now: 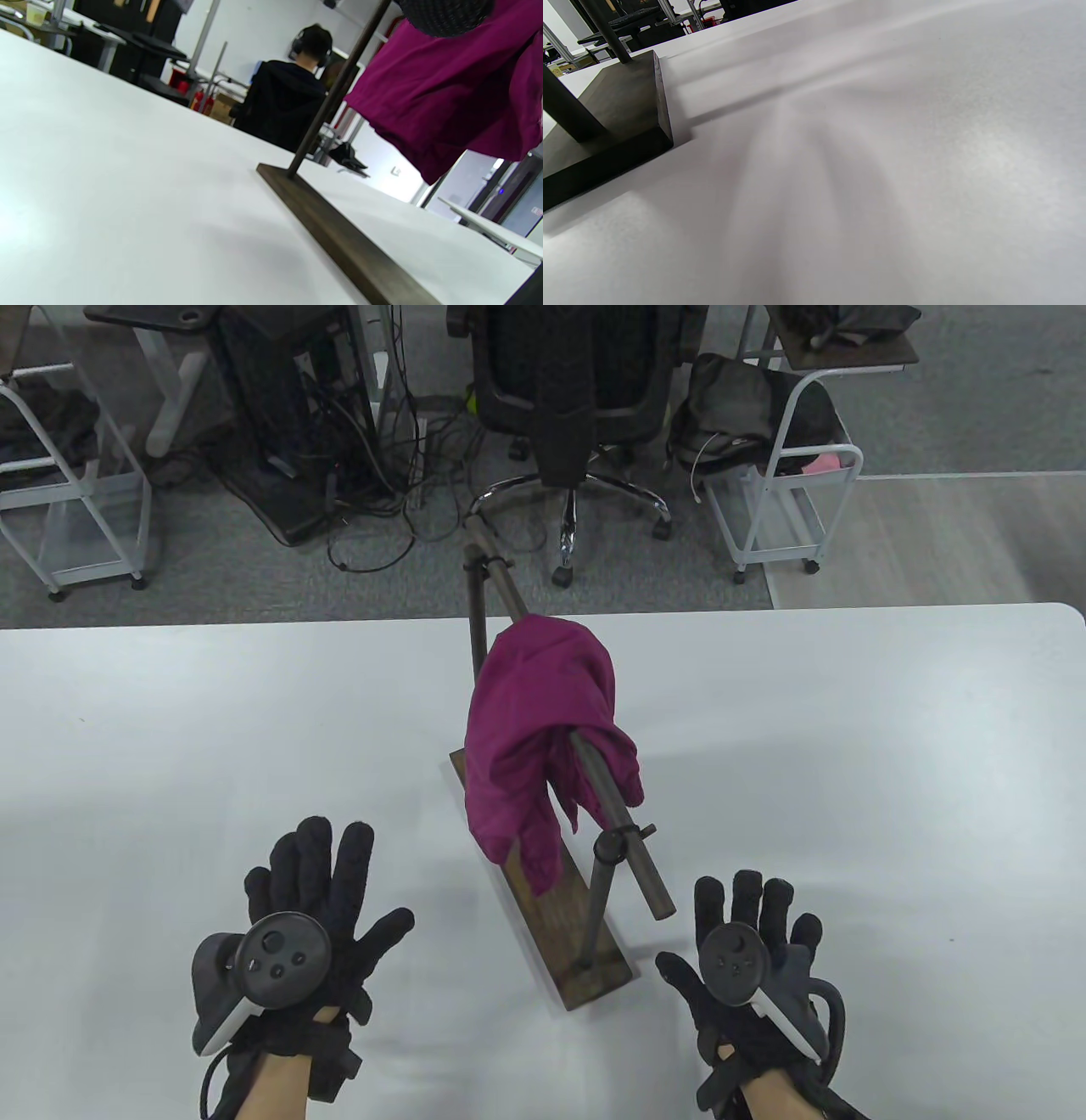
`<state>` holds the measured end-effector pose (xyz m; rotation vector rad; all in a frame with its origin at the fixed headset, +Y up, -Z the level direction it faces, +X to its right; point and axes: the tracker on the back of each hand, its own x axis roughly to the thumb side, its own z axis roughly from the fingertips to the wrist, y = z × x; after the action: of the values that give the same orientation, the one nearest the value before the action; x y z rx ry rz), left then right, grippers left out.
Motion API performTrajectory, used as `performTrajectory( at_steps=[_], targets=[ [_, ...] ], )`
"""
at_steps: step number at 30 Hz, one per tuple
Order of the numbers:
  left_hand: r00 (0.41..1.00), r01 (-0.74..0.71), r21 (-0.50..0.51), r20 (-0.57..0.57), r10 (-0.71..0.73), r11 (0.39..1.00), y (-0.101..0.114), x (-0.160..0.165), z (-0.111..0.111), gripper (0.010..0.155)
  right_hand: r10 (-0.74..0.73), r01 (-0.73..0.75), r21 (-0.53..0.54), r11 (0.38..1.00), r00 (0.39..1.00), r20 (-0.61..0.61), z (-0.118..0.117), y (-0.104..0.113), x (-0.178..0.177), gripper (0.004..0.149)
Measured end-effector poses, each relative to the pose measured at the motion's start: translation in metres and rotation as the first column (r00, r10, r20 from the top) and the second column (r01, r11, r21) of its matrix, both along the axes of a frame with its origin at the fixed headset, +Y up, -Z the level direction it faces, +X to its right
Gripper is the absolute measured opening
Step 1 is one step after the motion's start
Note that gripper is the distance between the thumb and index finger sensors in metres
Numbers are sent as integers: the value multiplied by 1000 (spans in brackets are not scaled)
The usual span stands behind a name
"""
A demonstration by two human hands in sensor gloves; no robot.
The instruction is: Hang shorts on desktop hanging rack
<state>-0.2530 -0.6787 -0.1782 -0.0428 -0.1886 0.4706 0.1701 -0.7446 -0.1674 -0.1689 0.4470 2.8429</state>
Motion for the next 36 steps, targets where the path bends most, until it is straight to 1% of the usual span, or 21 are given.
performTrajectory(
  at_steps=[8, 13, 16, 21, 25, 29, 36],
  targets=[
    [999, 50, -56, -13, -50, 997, -24, -8, 17, 88, 14, -14, 7, 1000, 1000, 12, 0, 0, -1, 83],
    [999, 44, -116, 0, -45, 992, -38, -10, 21, 88, 19, -19, -2, 1000, 1000, 17, 0, -1, -1, 83],
    [999, 49, -133, 8, -49, 990, -40, -11, 21, 88, 21, -21, -3, 1000, 1000, 21, 0, -1, -1, 83],
    [998, 69, -110, 10, -68, 992, -44, -11, 25, 88, 29, -29, -7, 1000, 999, 28, 0, -1, -1, 83],
    [998, 66, -142, 25, -63, 988, -50, -10, 25, 89, 34, -34, -6, 999, 999, 28, 0, 0, -1, 83],
    [998, 64, -138, 39, -59, 988, -49, -9, 26, 89, 33, -33, -4, 999, 999, 31, 0, -1, -1, 83],
    [997, 60, -138, 52, -53, 989, -51, -8, 27, 89, 40, -39, -29, 999, 998, 43, -1, -2, 0, 83]
  ],
)
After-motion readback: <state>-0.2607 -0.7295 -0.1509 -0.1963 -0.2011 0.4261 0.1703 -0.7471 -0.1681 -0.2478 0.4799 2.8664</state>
